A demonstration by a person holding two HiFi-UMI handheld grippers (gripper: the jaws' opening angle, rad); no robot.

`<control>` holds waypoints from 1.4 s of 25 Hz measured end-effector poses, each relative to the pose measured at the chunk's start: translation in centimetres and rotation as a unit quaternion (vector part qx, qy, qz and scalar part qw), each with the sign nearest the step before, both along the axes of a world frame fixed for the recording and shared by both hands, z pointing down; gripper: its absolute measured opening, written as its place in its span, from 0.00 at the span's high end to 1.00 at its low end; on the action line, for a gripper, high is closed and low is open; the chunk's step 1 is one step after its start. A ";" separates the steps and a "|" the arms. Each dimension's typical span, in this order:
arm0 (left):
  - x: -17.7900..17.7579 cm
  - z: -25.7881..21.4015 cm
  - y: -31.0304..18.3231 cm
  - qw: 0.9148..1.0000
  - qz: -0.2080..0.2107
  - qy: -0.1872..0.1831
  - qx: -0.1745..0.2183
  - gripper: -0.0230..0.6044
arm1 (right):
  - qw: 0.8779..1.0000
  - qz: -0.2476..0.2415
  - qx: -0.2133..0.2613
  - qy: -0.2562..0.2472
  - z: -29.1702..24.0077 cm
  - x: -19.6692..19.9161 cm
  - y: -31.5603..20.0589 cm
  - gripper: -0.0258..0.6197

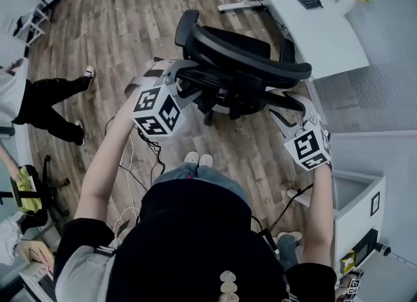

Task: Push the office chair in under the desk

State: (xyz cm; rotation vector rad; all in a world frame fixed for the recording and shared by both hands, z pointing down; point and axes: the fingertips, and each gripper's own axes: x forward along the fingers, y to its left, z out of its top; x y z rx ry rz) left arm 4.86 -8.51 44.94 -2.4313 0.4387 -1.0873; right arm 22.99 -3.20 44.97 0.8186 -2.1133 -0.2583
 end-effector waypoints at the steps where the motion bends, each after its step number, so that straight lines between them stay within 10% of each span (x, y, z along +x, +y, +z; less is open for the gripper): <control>1: 0.1 0.9 0.0 0.999 0.013 -0.038 0.012 0.57 | 0.999 -0.014 -0.007 0.033 0.7 -0.1 -0.2 0.61; 5: 0.4 3.6 -0.3 0.988 0.049 -0.141 0.048 0.59 | 0.989 -0.060 -0.026 0.135 2.8 -0.5 -1.0 0.60; 11: 0.8 4.6 -1.1 0.977 0.068 -0.191 0.071 0.69 | 0.970 -0.104 -0.055 0.213 5.3 -0.8 -1.4 0.63; 35: 1.0 5.6 -2.0 0.968 0.100 -0.228 0.024 0.75 | 0.970 -0.085 -0.027 0.226 6.4 -1.1 -3.0 0.81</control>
